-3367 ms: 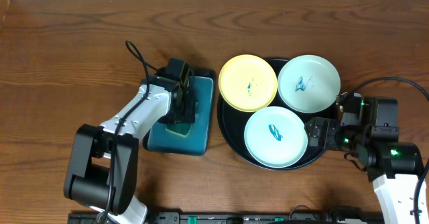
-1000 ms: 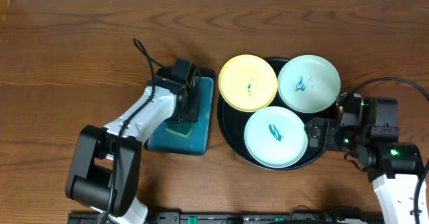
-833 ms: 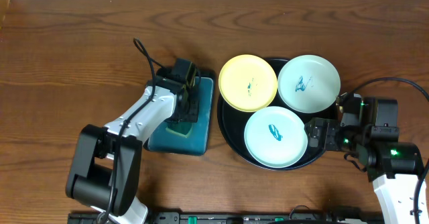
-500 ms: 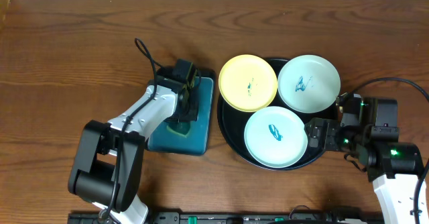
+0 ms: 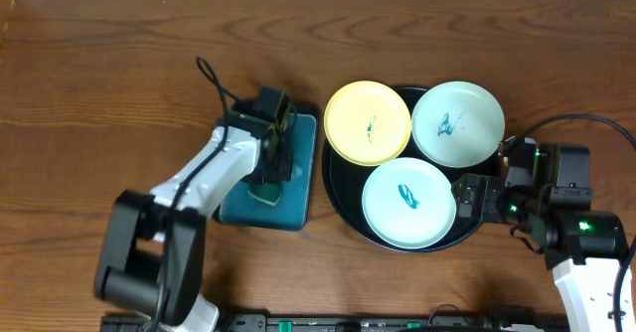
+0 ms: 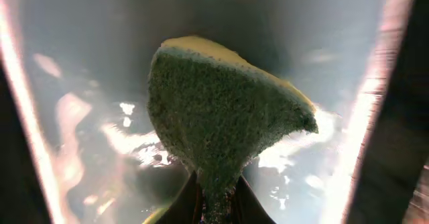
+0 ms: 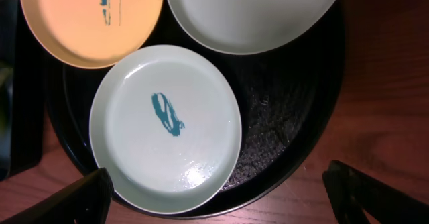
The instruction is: Clean dirty plates on tray and stack at the side
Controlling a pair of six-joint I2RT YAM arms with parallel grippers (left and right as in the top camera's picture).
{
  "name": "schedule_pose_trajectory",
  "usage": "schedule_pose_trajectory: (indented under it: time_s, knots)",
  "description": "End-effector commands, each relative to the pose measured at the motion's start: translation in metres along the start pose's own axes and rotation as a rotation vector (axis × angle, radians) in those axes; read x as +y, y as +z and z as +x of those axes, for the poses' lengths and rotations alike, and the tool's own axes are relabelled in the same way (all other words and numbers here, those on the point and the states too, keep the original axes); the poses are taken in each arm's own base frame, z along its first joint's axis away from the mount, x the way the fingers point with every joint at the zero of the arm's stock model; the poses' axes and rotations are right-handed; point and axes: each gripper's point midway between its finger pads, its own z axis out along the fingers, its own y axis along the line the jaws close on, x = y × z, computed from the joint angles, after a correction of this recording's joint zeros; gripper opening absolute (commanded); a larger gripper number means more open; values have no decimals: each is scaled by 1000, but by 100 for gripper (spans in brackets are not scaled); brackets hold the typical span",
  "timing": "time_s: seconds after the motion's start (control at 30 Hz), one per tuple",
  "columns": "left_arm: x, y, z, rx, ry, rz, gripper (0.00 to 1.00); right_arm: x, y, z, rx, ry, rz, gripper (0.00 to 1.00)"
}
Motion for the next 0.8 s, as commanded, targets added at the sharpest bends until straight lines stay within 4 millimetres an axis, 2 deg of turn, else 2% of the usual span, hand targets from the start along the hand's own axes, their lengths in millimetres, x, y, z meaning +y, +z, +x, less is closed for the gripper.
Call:
schedule_pose_trajectory:
  time_s: [0.0,0.1,0.37,0.57,0.77]
  knots:
    - [-15,-35,-13,-98,5,84,8,6,-4,-6,-17,-8,-25,99]
    - [-20,-46,-14,-120,9,120,7,13,-3,-7,-21,-11,-65,99]
    - [-18,-42,-6,-88,7,111,8,10,10,-4,34,4,-62,99]
    - [-18,-42,-6,-90,7,112,8,6,26,-4,81,17,-56,95]
    - [-18,-42,-6,-90,7,112,8,3,41,0,136,32,-49,82]
